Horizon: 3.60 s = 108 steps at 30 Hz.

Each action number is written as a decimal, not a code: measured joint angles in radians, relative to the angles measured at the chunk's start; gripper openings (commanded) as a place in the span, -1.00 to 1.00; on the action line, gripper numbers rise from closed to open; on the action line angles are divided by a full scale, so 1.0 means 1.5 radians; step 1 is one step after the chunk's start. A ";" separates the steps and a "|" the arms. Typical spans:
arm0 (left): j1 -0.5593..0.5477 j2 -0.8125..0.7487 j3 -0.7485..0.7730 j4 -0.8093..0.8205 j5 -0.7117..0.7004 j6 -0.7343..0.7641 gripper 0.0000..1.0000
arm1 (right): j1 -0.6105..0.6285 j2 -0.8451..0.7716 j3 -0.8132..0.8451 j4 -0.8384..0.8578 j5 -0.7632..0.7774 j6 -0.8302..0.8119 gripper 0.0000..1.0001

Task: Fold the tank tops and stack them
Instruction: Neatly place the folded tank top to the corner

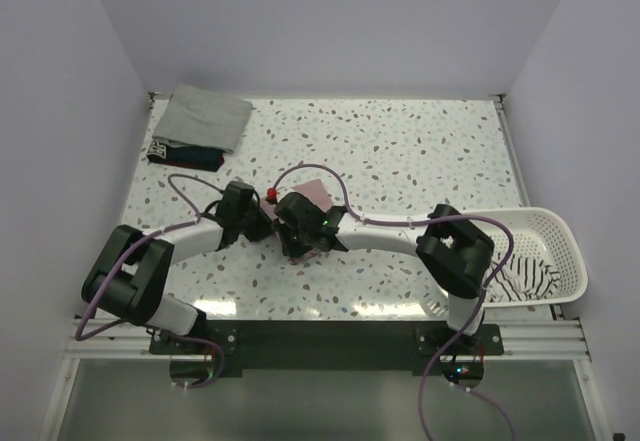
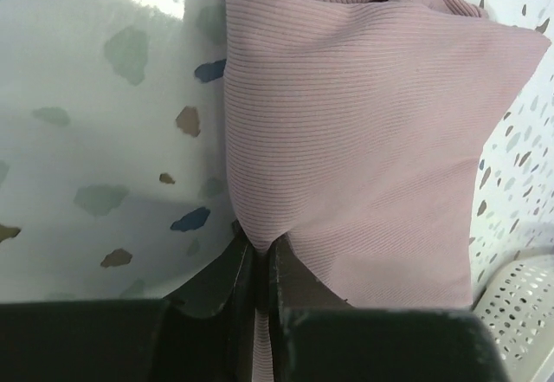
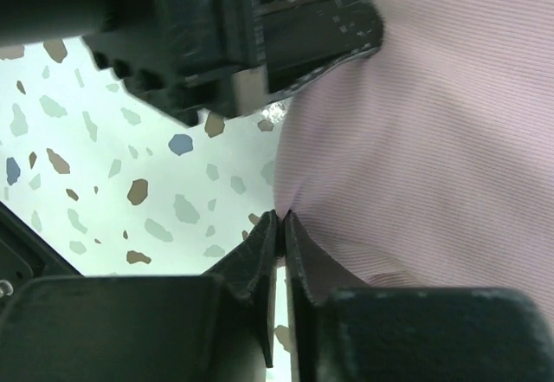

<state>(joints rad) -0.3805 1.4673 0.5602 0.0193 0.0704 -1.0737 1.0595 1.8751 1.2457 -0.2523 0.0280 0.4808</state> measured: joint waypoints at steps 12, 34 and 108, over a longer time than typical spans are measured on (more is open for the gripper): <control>-0.003 0.196 0.297 -0.161 -0.115 0.239 -1.00 | -0.002 -0.043 0.018 -0.067 0.046 -0.003 0.56; 0.036 0.537 0.906 -0.385 -0.472 0.615 -1.00 | -0.045 -0.265 0.003 -0.155 0.145 0.004 0.58; 0.396 0.572 1.015 -0.384 -0.266 0.505 -0.06 | -0.045 -0.173 0.020 -0.134 0.101 -0.001 0.50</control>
<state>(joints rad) 0.2138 2.3260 2.0823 -0.5564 -0.3283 -0.3157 0.9916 1.6161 1.2751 -0.4538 0.1802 0.4797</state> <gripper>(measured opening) 0.464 0.753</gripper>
